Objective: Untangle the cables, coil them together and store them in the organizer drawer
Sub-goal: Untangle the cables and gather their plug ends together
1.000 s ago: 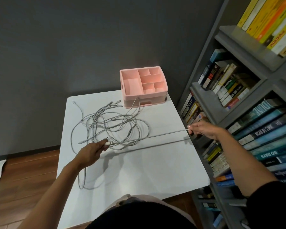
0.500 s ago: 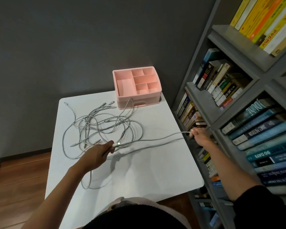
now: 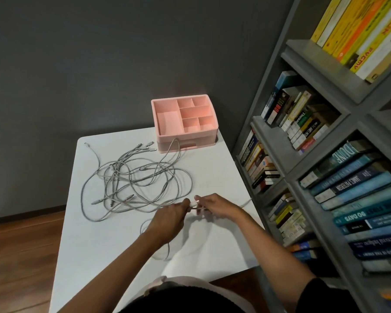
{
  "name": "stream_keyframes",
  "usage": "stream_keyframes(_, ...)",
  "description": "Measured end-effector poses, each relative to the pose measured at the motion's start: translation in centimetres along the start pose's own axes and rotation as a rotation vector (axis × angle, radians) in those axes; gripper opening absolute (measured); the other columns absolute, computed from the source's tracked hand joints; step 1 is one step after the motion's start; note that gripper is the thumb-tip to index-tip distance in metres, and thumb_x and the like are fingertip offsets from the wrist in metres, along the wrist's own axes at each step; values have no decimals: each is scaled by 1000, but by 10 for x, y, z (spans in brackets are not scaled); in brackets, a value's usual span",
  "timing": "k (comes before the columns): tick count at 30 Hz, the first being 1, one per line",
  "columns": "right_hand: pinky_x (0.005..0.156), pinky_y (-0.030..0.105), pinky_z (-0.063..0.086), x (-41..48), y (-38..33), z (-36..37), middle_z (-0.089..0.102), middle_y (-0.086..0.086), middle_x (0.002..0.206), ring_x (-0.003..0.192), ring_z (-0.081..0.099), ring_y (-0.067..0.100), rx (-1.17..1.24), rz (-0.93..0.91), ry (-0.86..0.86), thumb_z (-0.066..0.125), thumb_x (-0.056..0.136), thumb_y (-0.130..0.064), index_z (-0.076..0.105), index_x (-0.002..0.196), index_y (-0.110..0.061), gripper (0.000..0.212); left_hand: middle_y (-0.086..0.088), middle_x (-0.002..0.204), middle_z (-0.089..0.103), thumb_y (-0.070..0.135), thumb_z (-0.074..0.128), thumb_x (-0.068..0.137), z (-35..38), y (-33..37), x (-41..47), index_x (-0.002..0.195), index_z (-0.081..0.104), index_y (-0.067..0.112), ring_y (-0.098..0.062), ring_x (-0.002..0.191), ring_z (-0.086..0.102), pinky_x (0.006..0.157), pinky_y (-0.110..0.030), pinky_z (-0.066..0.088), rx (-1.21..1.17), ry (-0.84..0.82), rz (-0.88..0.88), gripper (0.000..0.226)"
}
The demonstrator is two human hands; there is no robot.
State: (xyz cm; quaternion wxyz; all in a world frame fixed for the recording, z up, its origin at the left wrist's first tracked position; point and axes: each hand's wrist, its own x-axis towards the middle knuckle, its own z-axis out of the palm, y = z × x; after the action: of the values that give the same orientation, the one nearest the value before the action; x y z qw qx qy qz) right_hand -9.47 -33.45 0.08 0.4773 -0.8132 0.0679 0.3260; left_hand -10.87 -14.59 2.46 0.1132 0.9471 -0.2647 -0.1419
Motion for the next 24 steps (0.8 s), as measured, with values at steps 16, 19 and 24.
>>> stream_keyframes(16, 95, 38, 32, 12, 103, -51, 60, 15, 116, 114, 48, 31, -599, 373, 537, 53, 92, -49, 68, 91, -10, 42, -28, 89, 63, 7, 38, 94, -2, -148, -96, 111, 45, 6, -47, 78, 61, 61, -40, 37, -12, 207, -637, 18)
stream_keyframes(19, 98, 41, 31, 17, 97, -37, 53, 12, 124, 121, 39, 30, -683, 367, 565, 52, 93, -46, 66, 105, -15, 36, -27, 88, 64, 4, 39, 93, 6, -148, -101, 108, 47, 7, -46, 76, 61, 60, -38, 38, -55, 220, -636, 17)
stream_keyframes(24, 96, 39, 28, 27, 72, -26, 55, 9, 115, 117, 42, 29, -640, 322, 575, 53, 93, -35, 62, 94, -16, 21, -26, 84, 65, 16, 35, 100, 14, -150, -105, 103, 48, 7, -45, 73, 60, 59, -37, 37, -157, 320, -638, 15)
